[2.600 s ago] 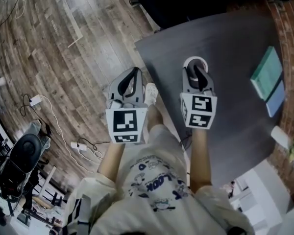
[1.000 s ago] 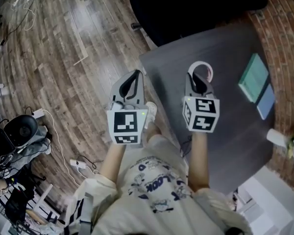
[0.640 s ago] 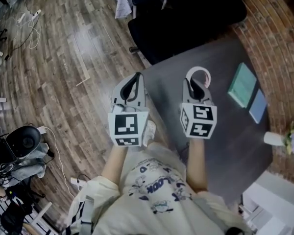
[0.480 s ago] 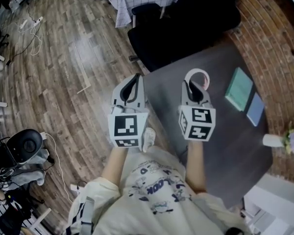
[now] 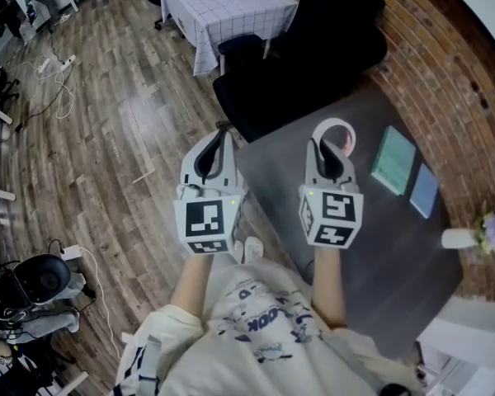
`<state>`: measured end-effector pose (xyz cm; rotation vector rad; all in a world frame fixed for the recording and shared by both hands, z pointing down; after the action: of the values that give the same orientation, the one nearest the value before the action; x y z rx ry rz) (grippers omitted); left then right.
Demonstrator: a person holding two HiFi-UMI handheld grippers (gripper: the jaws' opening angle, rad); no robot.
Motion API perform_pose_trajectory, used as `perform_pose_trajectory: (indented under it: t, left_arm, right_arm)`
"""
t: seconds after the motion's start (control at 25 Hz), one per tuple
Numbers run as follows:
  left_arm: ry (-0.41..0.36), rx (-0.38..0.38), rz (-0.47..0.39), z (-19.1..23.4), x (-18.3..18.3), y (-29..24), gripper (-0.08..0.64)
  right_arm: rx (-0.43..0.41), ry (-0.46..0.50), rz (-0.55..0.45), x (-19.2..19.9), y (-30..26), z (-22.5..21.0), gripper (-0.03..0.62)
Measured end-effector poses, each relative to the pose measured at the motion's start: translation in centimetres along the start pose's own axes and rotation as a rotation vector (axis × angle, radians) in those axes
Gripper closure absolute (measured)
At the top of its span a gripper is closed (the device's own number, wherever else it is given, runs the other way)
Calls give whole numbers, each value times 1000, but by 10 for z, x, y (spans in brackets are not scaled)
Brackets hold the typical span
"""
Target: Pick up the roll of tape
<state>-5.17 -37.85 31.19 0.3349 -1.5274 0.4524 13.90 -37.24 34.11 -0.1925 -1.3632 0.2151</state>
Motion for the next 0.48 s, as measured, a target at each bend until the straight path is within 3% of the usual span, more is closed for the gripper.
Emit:
perform_pose_trajectory:
  t: [0.48]
  left_arm:
    - [-20, 1, -20, -7, -12, 5, 557]
  right_arm:
    - [31, -57, -86, -15, 16, -10, 555]
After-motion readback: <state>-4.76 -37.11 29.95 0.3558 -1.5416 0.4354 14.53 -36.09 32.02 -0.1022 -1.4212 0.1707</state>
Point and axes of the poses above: the fingertips, and each gripper's own axes: y backward along the fingers, z to its left, x out of its underside, the point moved 1 cm from there along y, backward along the fingers, and after that the axes turned 9 degrees about x, right-handed, at the moved point
